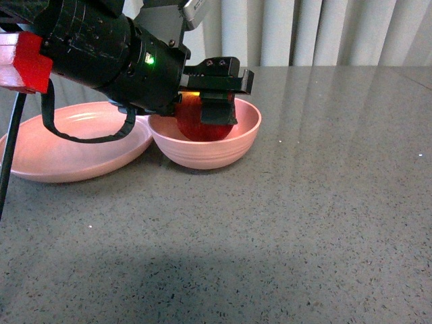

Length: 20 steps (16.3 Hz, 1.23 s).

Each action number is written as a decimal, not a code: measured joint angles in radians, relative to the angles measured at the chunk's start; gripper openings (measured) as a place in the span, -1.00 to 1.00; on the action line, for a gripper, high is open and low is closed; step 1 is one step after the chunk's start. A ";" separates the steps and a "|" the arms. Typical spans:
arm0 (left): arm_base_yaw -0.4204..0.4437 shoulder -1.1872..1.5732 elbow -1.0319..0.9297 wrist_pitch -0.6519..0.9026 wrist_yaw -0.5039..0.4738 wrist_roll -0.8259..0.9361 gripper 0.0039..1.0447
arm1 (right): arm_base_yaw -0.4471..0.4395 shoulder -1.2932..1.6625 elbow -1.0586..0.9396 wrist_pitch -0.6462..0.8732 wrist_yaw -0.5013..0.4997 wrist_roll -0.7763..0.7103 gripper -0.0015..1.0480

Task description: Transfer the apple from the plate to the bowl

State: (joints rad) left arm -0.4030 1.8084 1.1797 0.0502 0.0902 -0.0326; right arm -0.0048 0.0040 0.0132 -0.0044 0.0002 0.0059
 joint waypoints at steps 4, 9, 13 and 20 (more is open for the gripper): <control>0.000 0.005 0.004 -0.006 0.007 -0.006 0.28 | 0.000 0.000 0.000 0.000 0.000 0.000 0.87; 0.006 0.019 0.008 -0.021 0.019 -0.006 0.28 | 0.000 0.000 0.000 0.000 0.000 0.000 0.87; 0.012 0.019 0.019 -0.019 0.037 -0.012 0.92 | 0.000 0.000 0.000 0.000 0.000 0.000 0.87; 0.027 -0.026 0.019 0.011 0.040 -0.021 0.88 | 0.000 0.000 0.000 0.000 0.000 0.000 0.87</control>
State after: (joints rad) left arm -0.3756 1.7828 1.1992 0.0608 0.1307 -0.0532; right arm -0.0048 0.0040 0.0132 -0.0044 0.0002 0.0059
